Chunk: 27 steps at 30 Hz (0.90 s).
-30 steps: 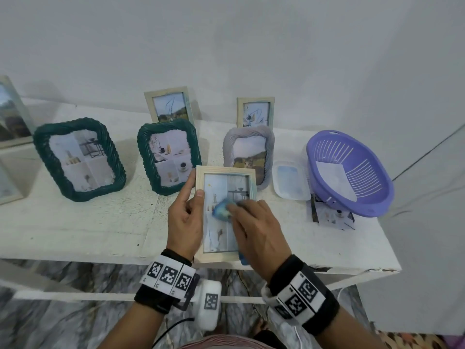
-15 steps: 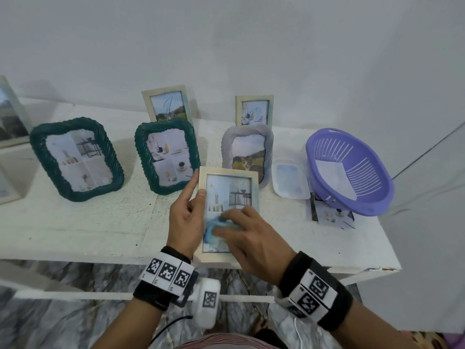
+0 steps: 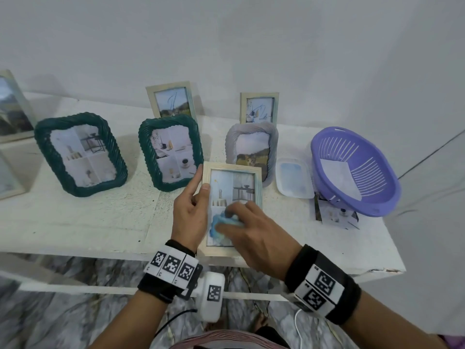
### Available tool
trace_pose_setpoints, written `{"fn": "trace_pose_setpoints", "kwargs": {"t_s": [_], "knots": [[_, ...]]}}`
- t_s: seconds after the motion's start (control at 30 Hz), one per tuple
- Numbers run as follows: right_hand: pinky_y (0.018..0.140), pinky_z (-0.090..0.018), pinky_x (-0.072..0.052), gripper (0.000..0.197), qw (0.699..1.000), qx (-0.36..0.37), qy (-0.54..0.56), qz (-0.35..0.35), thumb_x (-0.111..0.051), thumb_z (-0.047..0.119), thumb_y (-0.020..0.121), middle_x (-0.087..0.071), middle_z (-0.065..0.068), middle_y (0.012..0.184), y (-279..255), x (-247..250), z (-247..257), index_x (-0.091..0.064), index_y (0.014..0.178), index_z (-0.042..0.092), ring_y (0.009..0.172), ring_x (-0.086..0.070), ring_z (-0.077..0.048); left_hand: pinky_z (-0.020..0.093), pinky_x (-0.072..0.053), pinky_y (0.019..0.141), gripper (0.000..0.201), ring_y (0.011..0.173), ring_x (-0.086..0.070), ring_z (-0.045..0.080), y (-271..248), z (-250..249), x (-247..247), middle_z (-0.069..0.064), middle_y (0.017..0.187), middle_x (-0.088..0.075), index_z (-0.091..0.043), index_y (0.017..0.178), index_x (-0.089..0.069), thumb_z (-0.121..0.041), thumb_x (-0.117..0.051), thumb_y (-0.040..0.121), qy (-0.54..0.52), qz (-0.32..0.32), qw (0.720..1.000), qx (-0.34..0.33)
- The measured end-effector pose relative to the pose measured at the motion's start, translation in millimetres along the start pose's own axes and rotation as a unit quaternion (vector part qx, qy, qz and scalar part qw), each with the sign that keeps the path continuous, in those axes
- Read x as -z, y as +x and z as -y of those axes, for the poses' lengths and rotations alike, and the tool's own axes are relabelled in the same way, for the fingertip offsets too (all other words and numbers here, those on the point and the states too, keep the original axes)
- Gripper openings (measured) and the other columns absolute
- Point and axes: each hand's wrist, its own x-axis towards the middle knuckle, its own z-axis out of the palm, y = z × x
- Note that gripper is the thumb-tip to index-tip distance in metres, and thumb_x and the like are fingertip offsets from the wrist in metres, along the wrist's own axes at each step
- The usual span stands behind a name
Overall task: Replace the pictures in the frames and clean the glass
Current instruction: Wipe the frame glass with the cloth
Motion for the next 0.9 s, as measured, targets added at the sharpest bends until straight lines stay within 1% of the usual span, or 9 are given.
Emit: {"fn": "trace_pose_setpoints", "kwargs": {"t_s": [0.1,0.17,0.23,0.43,0.5,0.57,0.63,0.8,0.9], "knots": [[0.073,-0.032,-0.05,0.021,0.999,0.037,-0.009,0.04,-0.056,0.014,0.091,-0.051,-0.008,0.11,-2.9,4.0,-4.7,-0.067,0.108,0.02,0.09,-0.045,-0.022,0.043,-0.047,0.077,0.041,0.082,-0.051,0.023,-3.0,1.3,-1.6,0.003,0.092,-0.056,-0.039,0.141,-0.049,-0.033,-0.052,0.101,-0.019,-0.011,1.0,0.009],[0.068,-0.034,-0.052,0.019,0.999,0.011,-0.023,0.021,-0.056,0.014,0.091,-0.051,-0.009,0.108,3.2,6.5,-9.6,-0.068,0.105,0.02,0.09,-0.045,-0.022,0.044,-0.043,0.078,0.044,0.087,-0.047,0.022,-4.6,3.1,-4.2,0.002,0.099,-0.047,-0.043,0.142,-0.047,-0.039,-0.053,0.098,-0.022,-0.003,1.0,0.009],[0.067,-0.036,-0.051,0.022,0.999,-0.015,-0.034,-0.004,-0.051,0.01,0.09,-0.05,-0.01,0.108,10.3,7.0,-7.8,-0.067,0.103,0.018,0.087,-0.044,-0.023,0.043,-0.043,0.078,0.042,0.089,-0.045,0.02,-4.0,2.9,-6.6,0.002,0.1,-0.045,-0.038,0.143,-0.047,-0.03,-0.05,0.102,-0.026,-0.002,1.0,0.004],[0.066,-0.03,-0.052,0.024,0.994,0.069,-0.016,0.08,-0.057,0.016,0.091,-0.048,-0.006,0.112,-1.2,12.5,-2.3,-0.066,0.111,0.026,0.094,-0.044,-0.021,0.041,-0.051,0.076,0.041,0.079,-0.054,0.019,-1.3,-1.2,-2.9,-0.003,0.086,-0.061,-0.034,0.142,-0.05,-0.022,-0.049,0.103,-0.018,-0.012,1.0,0.017],[0.066,-0.031,-0.053,0.024,0.996,0.05,-0.028,0.066,-0.06,0.018,0.089,-0.05,-0.008,0.113,0.1,17.8,-12.2,-0.068,0.11,0.026,0.097,-0.046,-0.023,0.036,-0.048,0.077,0.042,0.081,-0.052,0.016,-2.5,-0.5,-4.0,-0.009,0.087,-0.06,-0.035,0.142,-0.049,-0.021,-0.049,0.103,-0.011,-0.014,1.0,0.006],[0.068,-0.037,-0.054,0.025,0.999,0.003,-0.036,0.026,-0.051,0.018,0.09,-0.052,-0.011,0.112,5.5,19.5,-20.5,-0.069,0.107,0.021,0.095,-0.048,-0.027,0.035,-0.044,0.079,0.042,0.082,-0.047,0.015,-2.4,-1.0,-5.7,-0.015,0.085,-0.051,-0.034,0.143,-0.048,-0.022,-0.05,0.103,-0.006,-0.008,1.0,-0.007],[0.07,-0.04,-0.053,0.033,0.999,-0.02,-0.038,-0.008,-0.041,0.017,0.091,-0.053,-0.013,0.109,9.4,18.0,-19.1,-0.069,0.107,0.018,0.092,-0.049,-0.028,0.038,-0.04,0.079,0.042,0.087,-0.043,0.016,-0.1,-0.2,-5.9,-0.014,0.087,-0.042,-0.031,0.144,-0.048,-0.024,-0.05,0.102,-0.002,-0.009,1.0,-0.01],[0.072,-0.035,-0.052,0.023,0.997,0.054,0.021,0.059,-0.061,0.015,0.089,-0.05,-0.009,0.112,-2.5,17.7,-7.8,-0.07,0.108,0.026,0.095,-0.047,-0.025,0.04,-0.042,0.078,0.041,0.087,-0.046,0.018,2.5,-1.3,-1.9,-0.009,0.087,-0.054,-0.031,0.143,-0.05,-0.022,-0.05,0.102,-0.002,-0.007,1.0,0.001],[0.068,-0.038,-0.053,0.022,0.999,0.018,-0.007,0.044,-0.053,0.023,0.089,-0.05,-0.01,0.113,-3.6,23.2,-23.5,-0.071,0.102,0.024,0.095,-0.047,-0.025,0.04,-0.041,0.078,0.042,0.088,-0.044,0.018,-0.5,-1.5,-0.9,-0.007,0.09,-0.05,-0.031,0.143,-0.049,-0.024,-0.05,0.102,0.001,-0.008,1.0,-0.009]]}}
